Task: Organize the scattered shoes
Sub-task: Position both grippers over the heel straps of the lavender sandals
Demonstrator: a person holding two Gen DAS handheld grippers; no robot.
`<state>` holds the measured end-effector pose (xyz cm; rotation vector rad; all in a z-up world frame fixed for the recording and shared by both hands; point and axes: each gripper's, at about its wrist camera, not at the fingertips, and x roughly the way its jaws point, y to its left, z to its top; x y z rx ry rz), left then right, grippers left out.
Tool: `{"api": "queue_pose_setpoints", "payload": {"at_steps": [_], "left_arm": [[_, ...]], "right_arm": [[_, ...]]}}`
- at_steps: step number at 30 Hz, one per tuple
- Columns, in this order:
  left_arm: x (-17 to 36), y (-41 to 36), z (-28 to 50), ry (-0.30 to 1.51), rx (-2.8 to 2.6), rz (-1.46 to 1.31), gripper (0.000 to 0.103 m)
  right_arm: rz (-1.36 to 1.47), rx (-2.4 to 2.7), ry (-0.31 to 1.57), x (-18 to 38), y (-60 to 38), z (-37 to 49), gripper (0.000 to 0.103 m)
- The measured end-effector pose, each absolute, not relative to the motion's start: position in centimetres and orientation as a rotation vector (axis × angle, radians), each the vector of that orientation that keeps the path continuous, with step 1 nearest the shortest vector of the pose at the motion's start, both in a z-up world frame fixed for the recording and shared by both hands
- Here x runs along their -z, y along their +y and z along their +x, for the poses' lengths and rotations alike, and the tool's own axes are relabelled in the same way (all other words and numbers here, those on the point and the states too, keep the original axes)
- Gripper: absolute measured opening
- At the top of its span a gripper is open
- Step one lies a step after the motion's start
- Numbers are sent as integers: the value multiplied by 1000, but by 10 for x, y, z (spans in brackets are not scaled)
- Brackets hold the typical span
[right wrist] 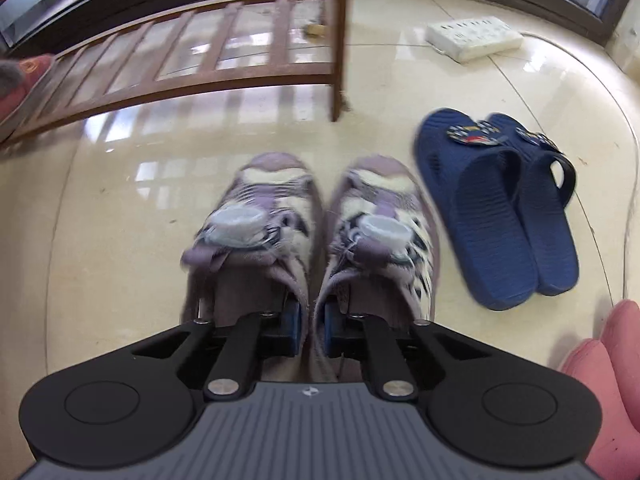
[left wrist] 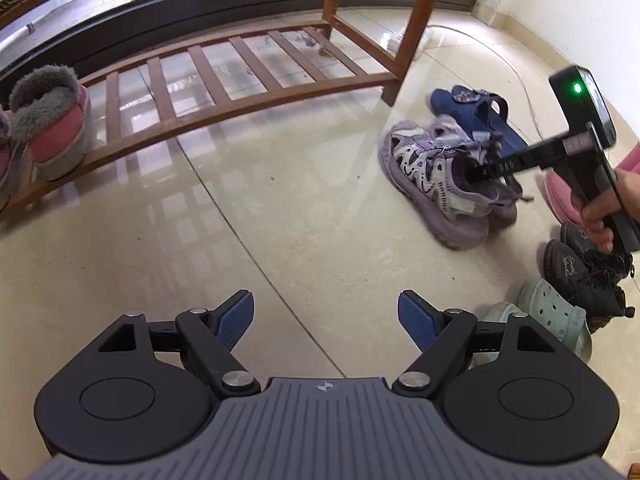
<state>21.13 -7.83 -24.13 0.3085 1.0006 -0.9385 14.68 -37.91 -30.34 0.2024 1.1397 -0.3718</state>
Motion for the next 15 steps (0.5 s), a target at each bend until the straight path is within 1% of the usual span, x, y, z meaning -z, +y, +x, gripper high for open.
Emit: {"api": "queue_pose_setpoints", "payload": {"at_steps": [15], "left_arm": [[244,-35,233,1017,852,247,81]], "right_arm": [[189,131,1171,295,-242,205,11]]}}
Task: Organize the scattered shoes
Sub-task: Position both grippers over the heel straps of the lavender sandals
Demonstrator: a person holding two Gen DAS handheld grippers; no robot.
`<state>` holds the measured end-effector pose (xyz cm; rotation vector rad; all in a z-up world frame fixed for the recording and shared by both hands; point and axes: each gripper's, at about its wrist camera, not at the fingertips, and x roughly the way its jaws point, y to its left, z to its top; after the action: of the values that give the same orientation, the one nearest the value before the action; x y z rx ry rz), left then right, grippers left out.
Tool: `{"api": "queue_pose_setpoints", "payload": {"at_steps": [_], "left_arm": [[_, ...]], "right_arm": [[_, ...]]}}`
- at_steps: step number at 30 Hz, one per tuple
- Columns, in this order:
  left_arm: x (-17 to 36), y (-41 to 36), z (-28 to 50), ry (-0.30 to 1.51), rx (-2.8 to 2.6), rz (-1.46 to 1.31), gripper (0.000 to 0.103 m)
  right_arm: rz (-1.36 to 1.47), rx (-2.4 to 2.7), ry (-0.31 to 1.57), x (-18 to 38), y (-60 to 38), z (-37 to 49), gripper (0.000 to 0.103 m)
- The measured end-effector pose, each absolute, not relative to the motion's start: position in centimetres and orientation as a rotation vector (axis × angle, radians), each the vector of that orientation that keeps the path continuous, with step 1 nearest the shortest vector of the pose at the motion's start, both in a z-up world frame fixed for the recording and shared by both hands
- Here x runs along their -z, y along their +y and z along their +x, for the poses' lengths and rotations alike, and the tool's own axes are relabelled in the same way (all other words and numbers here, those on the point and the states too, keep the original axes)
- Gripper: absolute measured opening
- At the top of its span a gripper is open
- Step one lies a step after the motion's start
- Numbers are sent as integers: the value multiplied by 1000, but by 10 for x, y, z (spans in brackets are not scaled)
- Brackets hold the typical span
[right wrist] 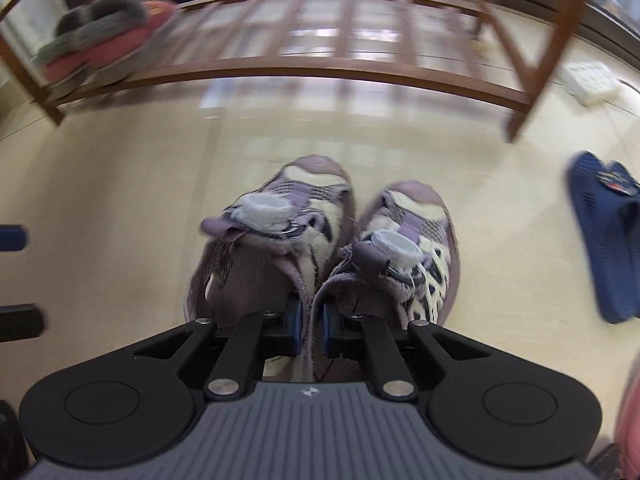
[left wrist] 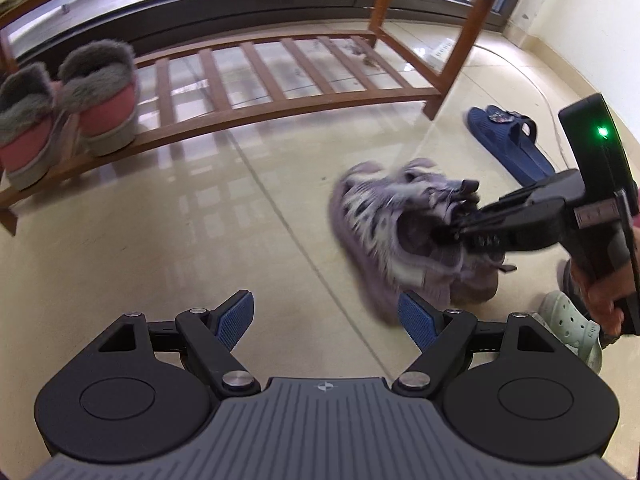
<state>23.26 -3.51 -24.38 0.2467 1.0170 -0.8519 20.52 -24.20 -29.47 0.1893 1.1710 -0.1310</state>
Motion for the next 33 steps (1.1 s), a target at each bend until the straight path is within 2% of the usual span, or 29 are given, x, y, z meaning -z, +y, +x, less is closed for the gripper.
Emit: {"api": "queue_pose_setpoints", "payload": {"at_steps": [10,18,21,22,23,25,29,33], "left_arm": [[258,9,244,1051,770,235,81],[267,33,251,1085,740,209,81],[270,35,251,1087,746,208,81],[271,35,251,1084,753,213,81],[272,35,251,1082,755,217,81],[274,35,251,1080,764,219,81],[278,34,254,1088,765,207,81],[284,30,264,1103,746,182,81]], "right_arm": [[130,-38,1184,288,-146,246,7],[129,-73,1195,285,-113,259,10],[161,-55,1201,281,-117,256,21],[181,-46,1198,279,-120,252,34],[200,-37,1195,277,-123,249,42],[231,-14,1187,273,-129,242,50],[290,50,1163,266,-144,225,57],[329,113,1144,264,-153,213,58]]}}
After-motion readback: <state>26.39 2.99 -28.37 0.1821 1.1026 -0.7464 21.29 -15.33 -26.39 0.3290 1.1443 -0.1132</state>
